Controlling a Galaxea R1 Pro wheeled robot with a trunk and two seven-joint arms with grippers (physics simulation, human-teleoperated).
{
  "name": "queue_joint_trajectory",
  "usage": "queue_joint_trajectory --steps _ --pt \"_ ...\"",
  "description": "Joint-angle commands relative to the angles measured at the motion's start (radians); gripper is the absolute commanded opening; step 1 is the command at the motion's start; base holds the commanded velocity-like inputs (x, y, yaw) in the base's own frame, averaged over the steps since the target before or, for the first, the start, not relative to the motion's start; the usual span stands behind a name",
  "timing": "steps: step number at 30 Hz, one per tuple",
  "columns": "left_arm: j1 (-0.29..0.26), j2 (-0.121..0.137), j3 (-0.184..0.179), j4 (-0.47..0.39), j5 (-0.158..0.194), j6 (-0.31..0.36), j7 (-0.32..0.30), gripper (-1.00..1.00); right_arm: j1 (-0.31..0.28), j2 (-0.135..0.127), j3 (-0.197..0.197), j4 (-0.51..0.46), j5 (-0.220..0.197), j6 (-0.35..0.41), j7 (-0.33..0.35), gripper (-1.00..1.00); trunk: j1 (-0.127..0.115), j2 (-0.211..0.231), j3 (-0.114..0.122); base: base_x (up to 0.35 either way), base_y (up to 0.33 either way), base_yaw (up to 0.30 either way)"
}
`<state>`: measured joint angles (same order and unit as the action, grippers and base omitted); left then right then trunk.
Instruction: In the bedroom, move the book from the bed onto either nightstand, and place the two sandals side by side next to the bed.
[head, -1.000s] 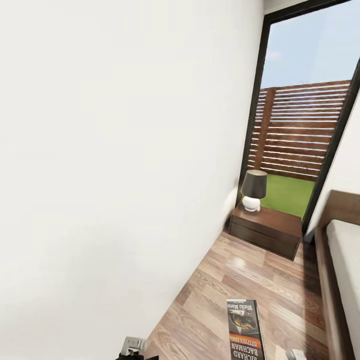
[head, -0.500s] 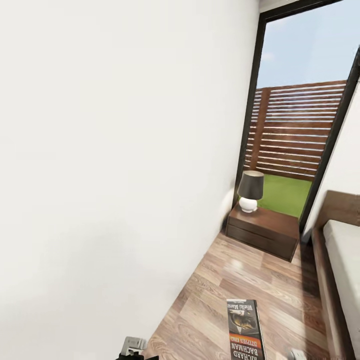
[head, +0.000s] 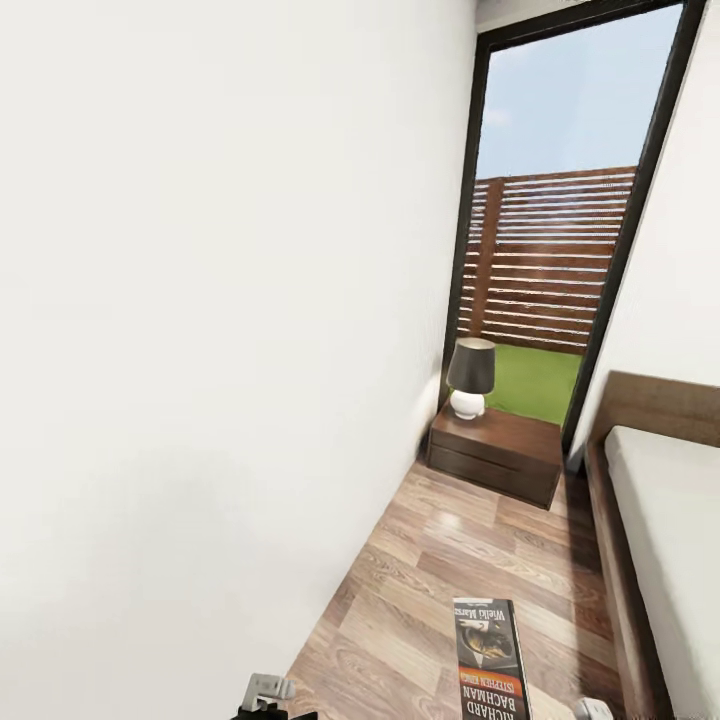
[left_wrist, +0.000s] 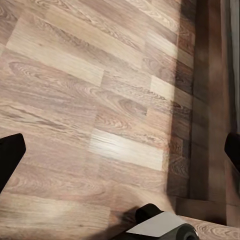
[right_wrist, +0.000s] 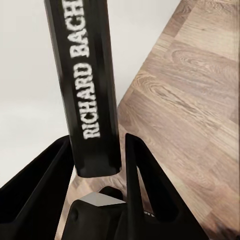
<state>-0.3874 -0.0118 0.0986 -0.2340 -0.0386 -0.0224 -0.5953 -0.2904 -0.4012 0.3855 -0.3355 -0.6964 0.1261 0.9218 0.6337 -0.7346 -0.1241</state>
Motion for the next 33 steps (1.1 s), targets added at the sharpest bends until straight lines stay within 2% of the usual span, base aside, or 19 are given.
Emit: queue_joint_trajectory --steps 1,24,33 --pt "-0.001 0.0 0.007 0.001 -0.004 -0.002 -0.004 1.0 -0.001 -0.001 0.004 0.0 -0.011 0.01 0.002 -1.0 0.0 -0.001 -0.002 0.0 0.0 -0.195" --pt "-0.001 0.0 0.007 0.0 -0.004 -0.002 -0.004 1.0 -0.001 -0.001 0.004 0.0 -0.011 0.01 0.0 -1.0 0.0 -0.001 -0.002 0.0 0.0 -0.194" --pt "-0.001 0.0 0.007 0.0 -0.004 -0.002 -0.004 1.0 -0.001 -0.001 0.004 0.0 -0.011 0.01 0.001 -1.0 0.0 -0.001 -0.002 0.0 0.0 -0.267"
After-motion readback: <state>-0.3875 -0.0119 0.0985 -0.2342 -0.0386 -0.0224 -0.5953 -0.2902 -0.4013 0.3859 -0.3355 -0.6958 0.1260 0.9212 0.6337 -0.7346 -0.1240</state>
